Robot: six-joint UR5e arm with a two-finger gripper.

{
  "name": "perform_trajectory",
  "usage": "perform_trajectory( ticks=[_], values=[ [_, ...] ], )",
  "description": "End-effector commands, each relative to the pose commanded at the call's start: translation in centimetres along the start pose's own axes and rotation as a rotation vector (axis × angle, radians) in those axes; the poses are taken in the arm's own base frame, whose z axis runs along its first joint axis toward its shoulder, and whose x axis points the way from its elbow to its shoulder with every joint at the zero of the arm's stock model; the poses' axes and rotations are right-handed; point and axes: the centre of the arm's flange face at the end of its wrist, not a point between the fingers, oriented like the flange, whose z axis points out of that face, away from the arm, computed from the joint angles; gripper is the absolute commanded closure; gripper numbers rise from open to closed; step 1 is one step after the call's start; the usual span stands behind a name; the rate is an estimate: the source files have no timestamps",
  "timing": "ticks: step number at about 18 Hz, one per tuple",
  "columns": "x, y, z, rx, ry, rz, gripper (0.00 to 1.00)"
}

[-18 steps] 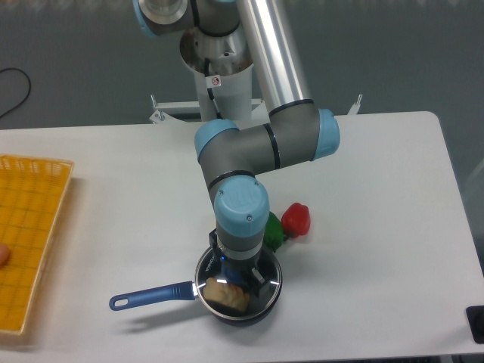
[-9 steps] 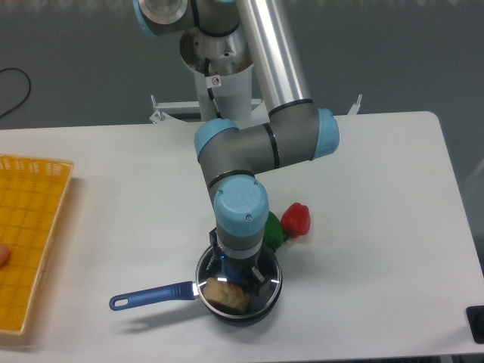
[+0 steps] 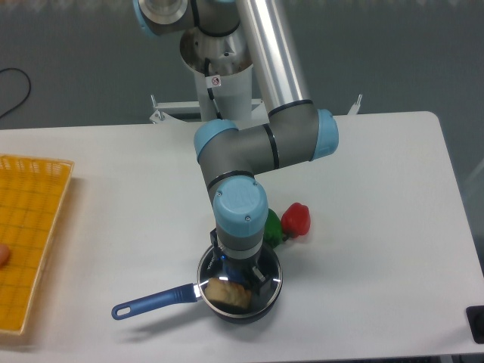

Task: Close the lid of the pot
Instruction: 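Adjust the lid seating on the saucepan rim while holding the knob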

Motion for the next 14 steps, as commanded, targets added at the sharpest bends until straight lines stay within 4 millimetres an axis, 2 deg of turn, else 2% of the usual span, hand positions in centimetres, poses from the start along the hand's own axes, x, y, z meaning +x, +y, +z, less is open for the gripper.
perform_trajectory(
  ticks=[3,8,14],
  values=[
    [-0.02,0.0,0.11,-0.001,0.001,0.001,0.42],
    [0.01,-0.02,-0.12,0.003,-0.002,0.008,0.19],
    [0.11,-0.1,-0.33,0.004,-0.005,0.012,0.04]
  ],
)
